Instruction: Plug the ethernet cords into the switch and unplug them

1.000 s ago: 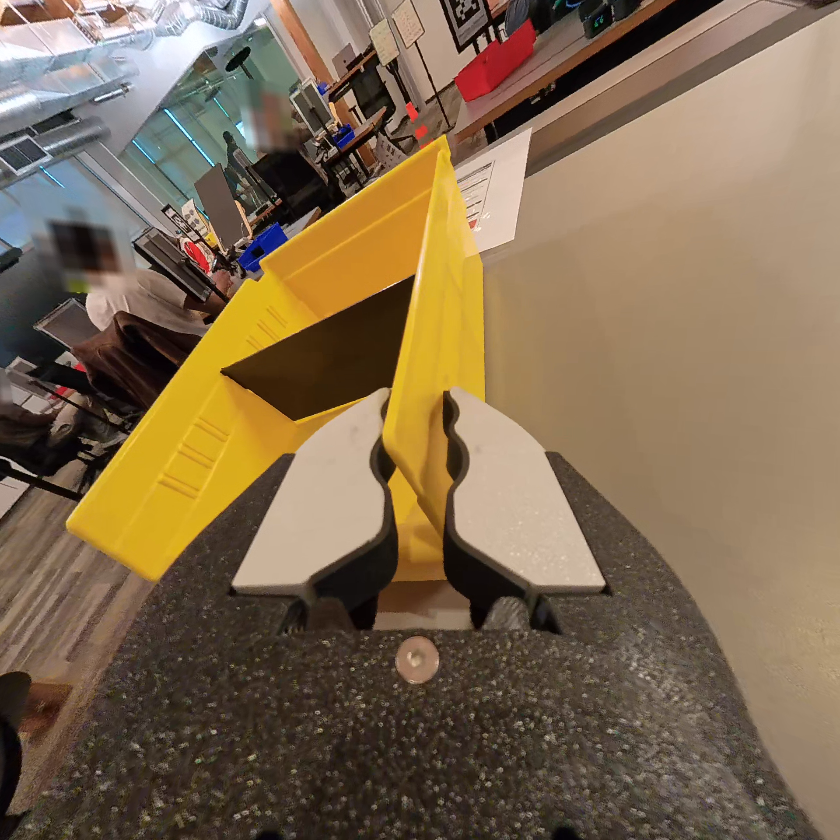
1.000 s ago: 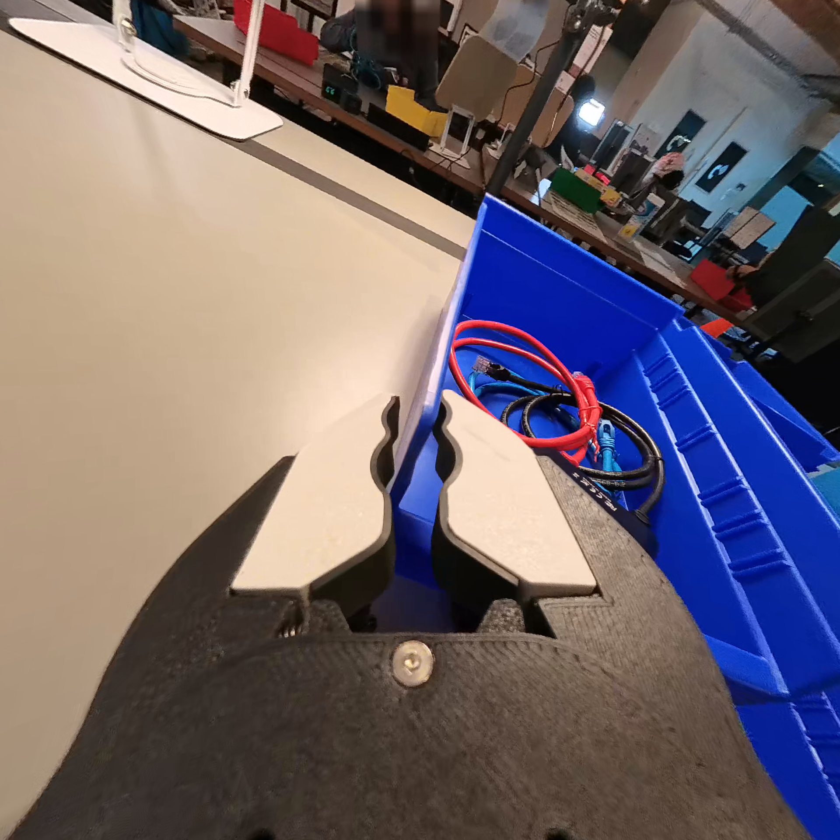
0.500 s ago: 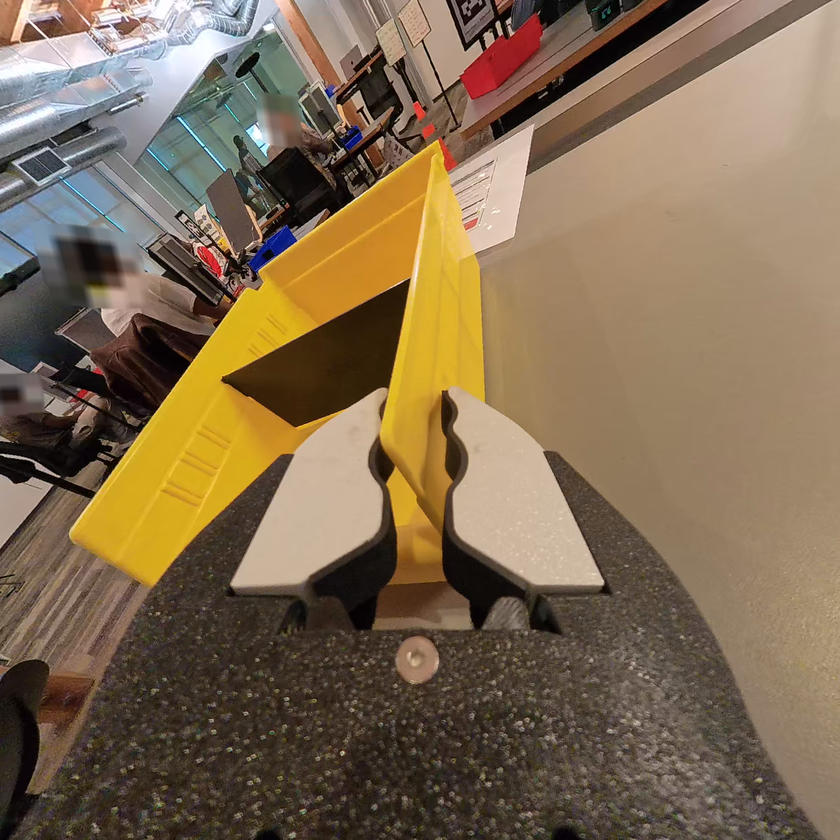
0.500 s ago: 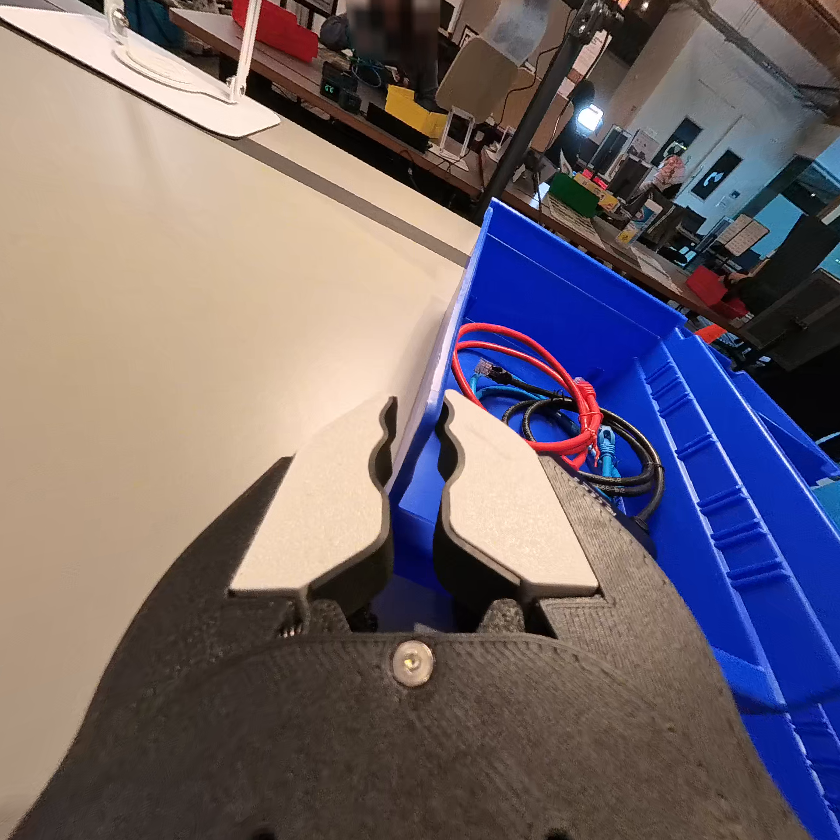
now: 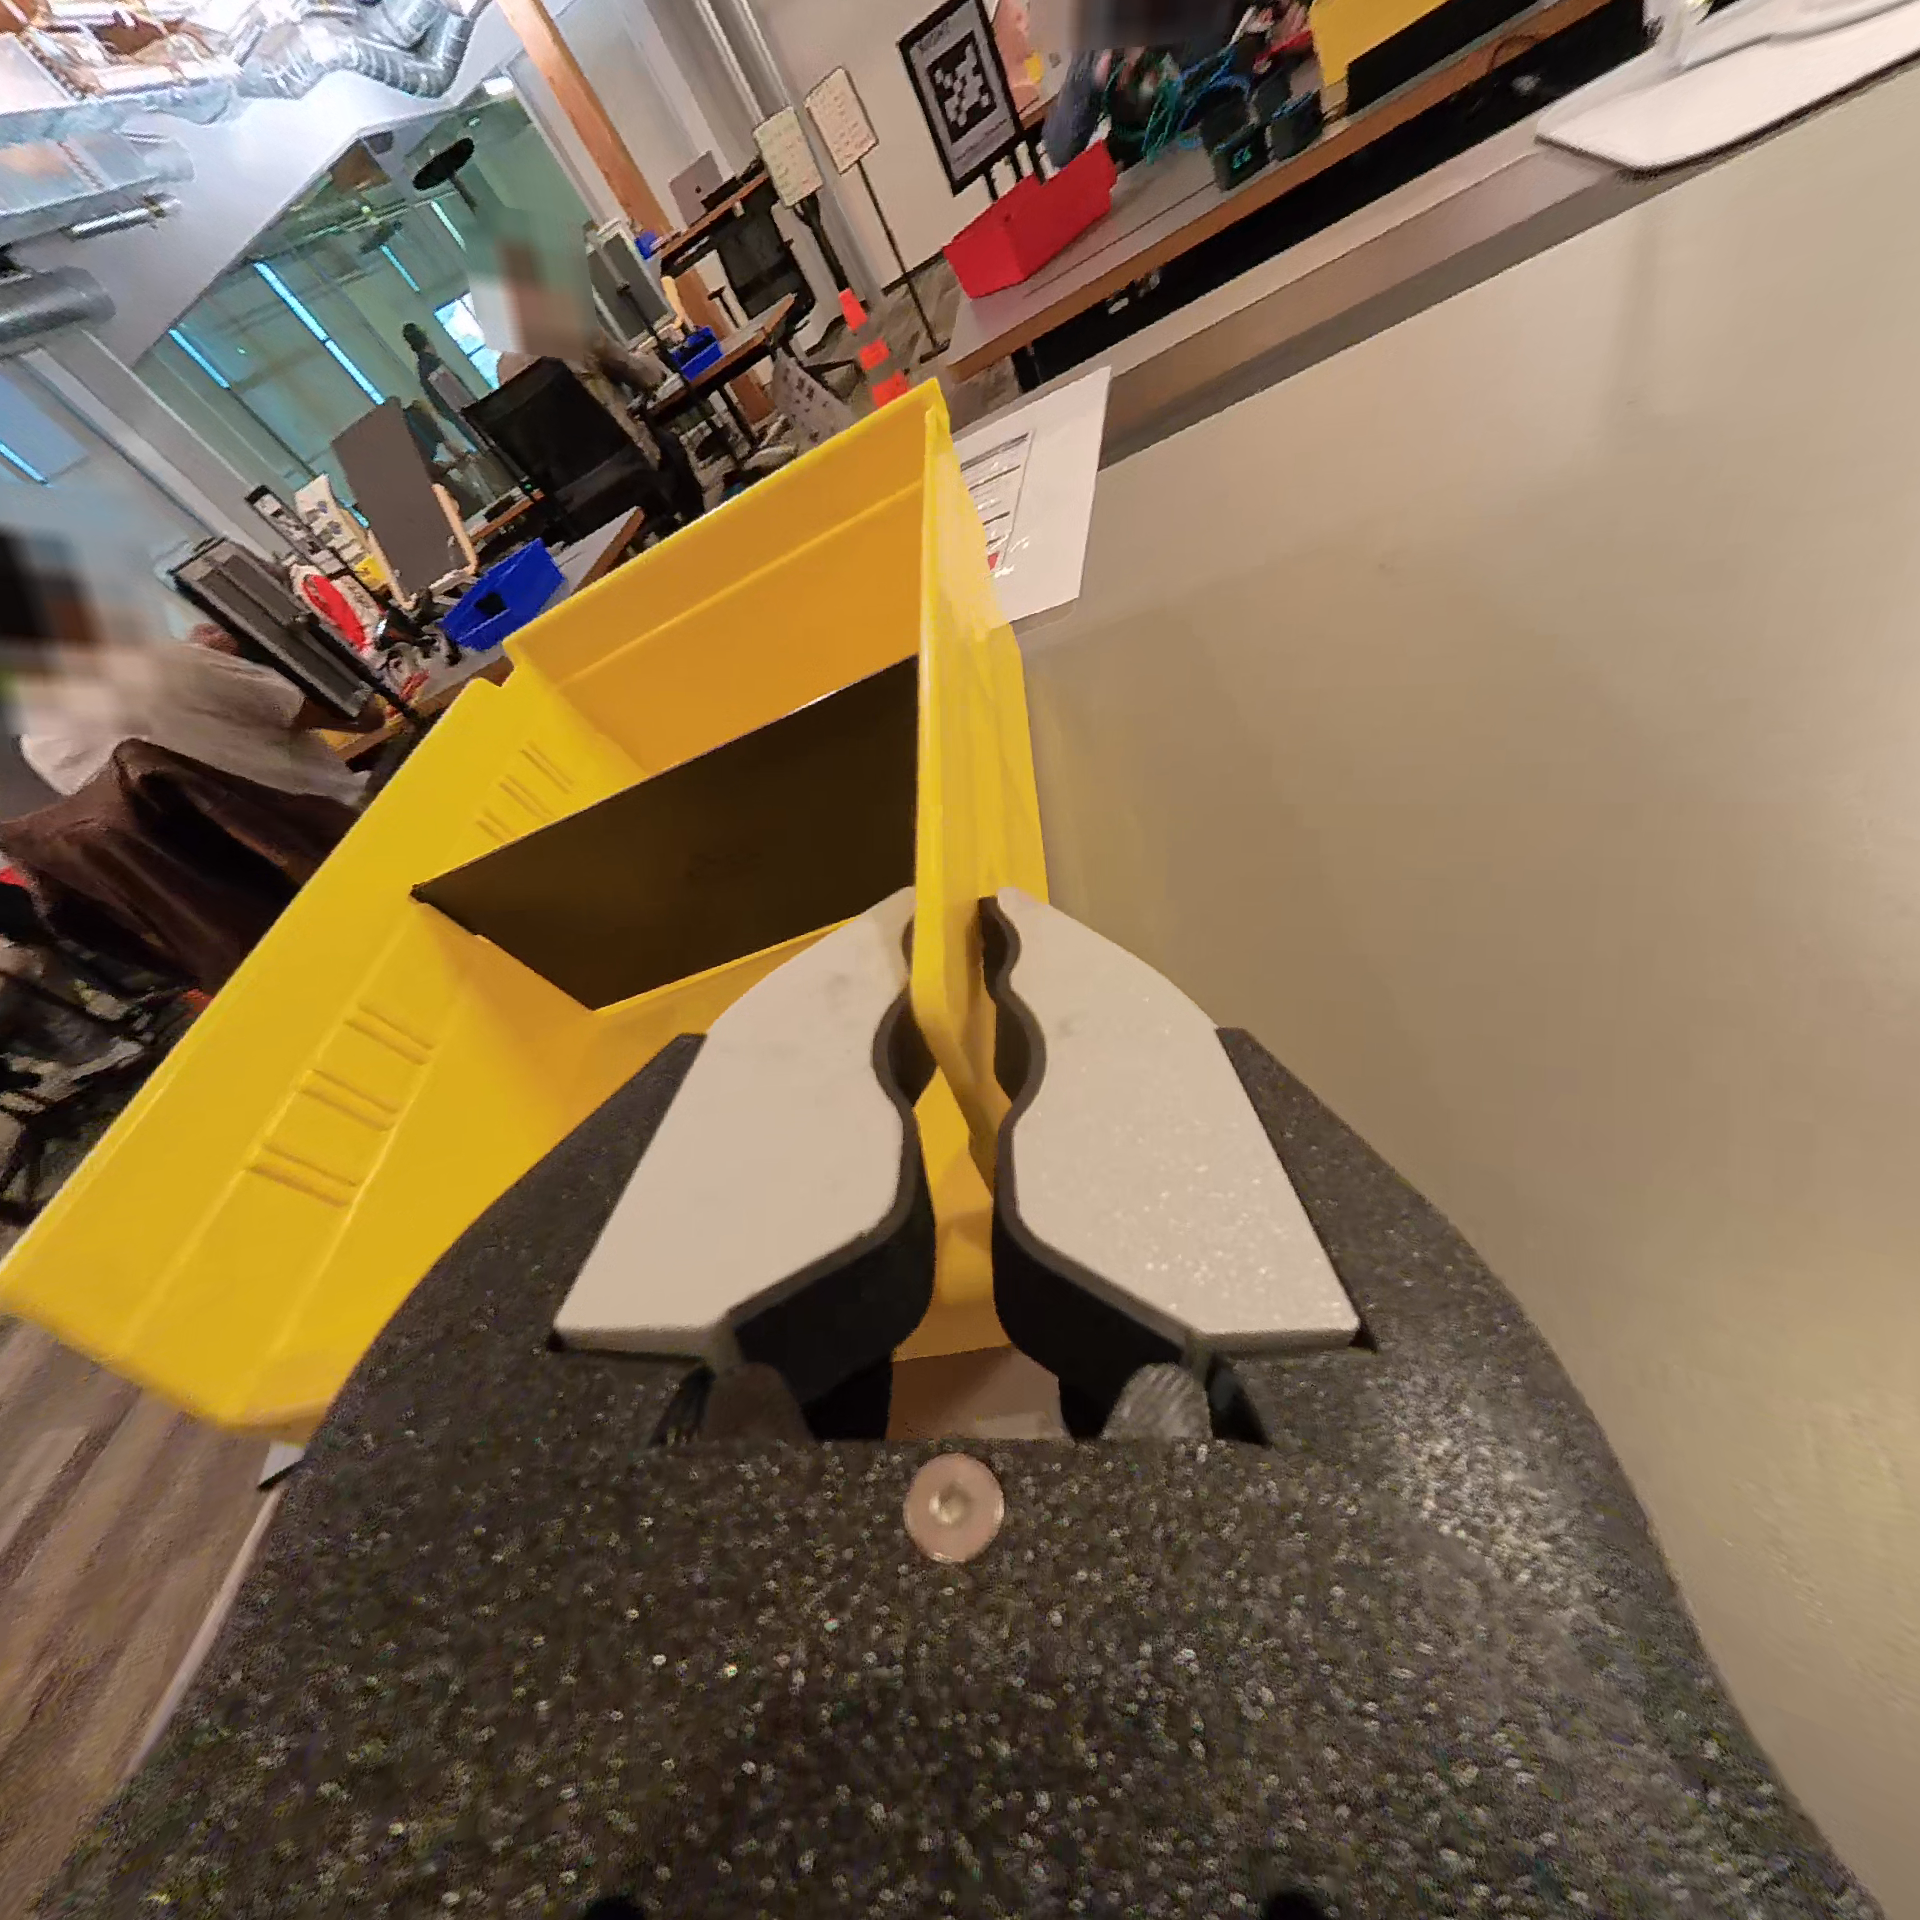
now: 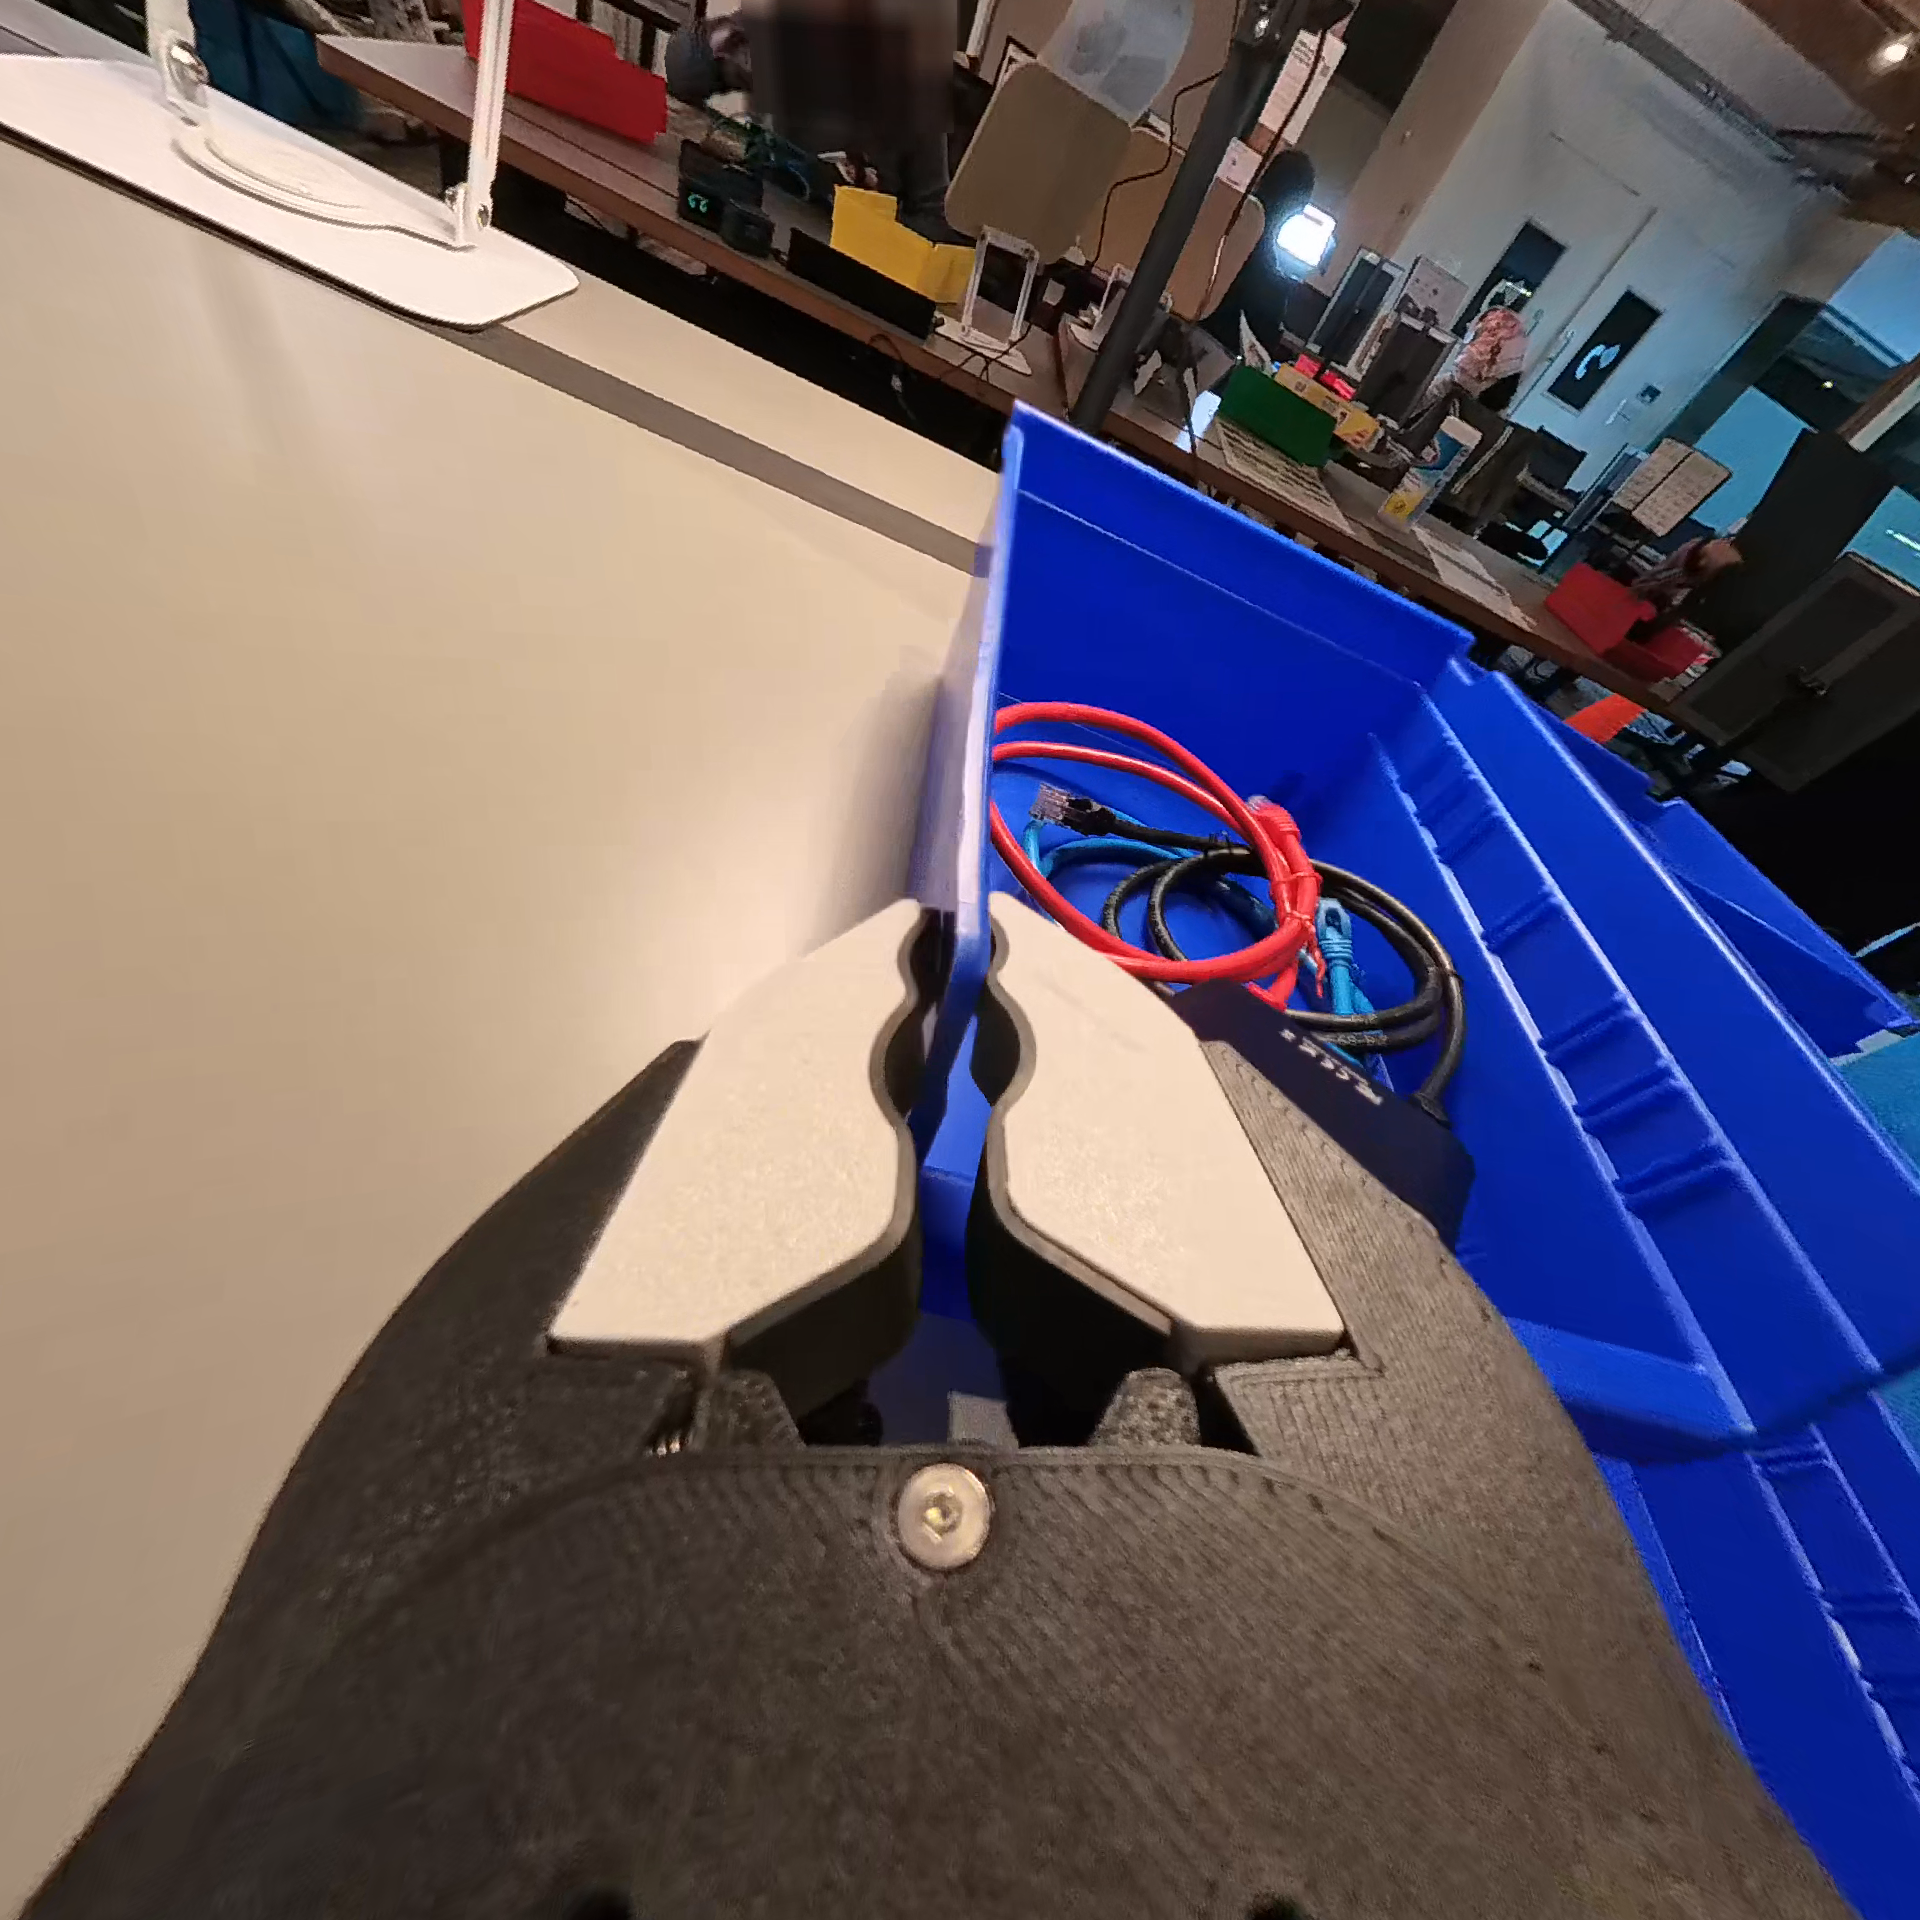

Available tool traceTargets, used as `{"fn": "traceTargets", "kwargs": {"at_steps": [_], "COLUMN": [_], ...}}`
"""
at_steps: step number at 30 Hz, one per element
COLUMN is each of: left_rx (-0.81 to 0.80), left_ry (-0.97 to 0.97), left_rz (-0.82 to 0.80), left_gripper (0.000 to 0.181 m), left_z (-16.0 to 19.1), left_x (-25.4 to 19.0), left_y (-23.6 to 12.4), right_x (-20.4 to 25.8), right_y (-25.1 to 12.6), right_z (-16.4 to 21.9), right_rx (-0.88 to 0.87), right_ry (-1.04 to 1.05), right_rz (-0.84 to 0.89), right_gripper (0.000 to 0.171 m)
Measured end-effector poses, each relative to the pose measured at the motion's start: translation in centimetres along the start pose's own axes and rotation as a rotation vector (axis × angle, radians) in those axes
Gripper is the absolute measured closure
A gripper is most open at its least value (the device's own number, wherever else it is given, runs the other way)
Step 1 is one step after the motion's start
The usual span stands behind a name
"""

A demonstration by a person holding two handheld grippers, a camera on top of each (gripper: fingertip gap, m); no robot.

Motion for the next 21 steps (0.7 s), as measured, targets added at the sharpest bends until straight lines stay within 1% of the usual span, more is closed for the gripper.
{"fn": "traceTargets", "kwargs": {"at_steps": [6, 9, 15, 19, 21], "left_rx": [-0.141, -0.213, -0.341, -0.463, -0.524], "left_ry": [-0.049, -0.041, 0.128, 0.166, 0.19], "left_rz": [0.093, 0.177, 0.46, 0.679, 0.816], "left_gripper": [0.175, 0.176, 0.175, 0.175, 0.175], "left_z": [-1.0, -1.6, -2.5, -3.7, -4.1], "left_x": [-0.8, -2.1, -6.3, -9.1, -10.5], "left_y": [-2.5, -4.1, -6.8, -8.1, -8.7], "right_x": [0.7, 0.9, 1.6, 3.0, 3.9], "right_y": [-0.3, -0.3, -0.3, -0.3, -0.4], "right_z": [-0.2, -0.2, -0.5, -1.0, -1.3], "right_rx": [-0.027, -0.031, -0.044, -0.073, -0.09], "right_ry": [-0.019, -0.012, -0.011, -0.027, -0.036], "right_rz": [-0.091, -0.12, -0.198, -0.314, -0.389], "right_gripper": [0.168, 0.168, 0.168, 0.168, 0.167]}}
Point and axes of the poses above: each gripper's, where its closed fingertips meet, y out along the fingers, z out of its underside, x = y × z across the jaws, the point moved 6 cm from there along -y, back along the fingers, and after that the axes turned 4 degrees about y, right-handed, at the moved point
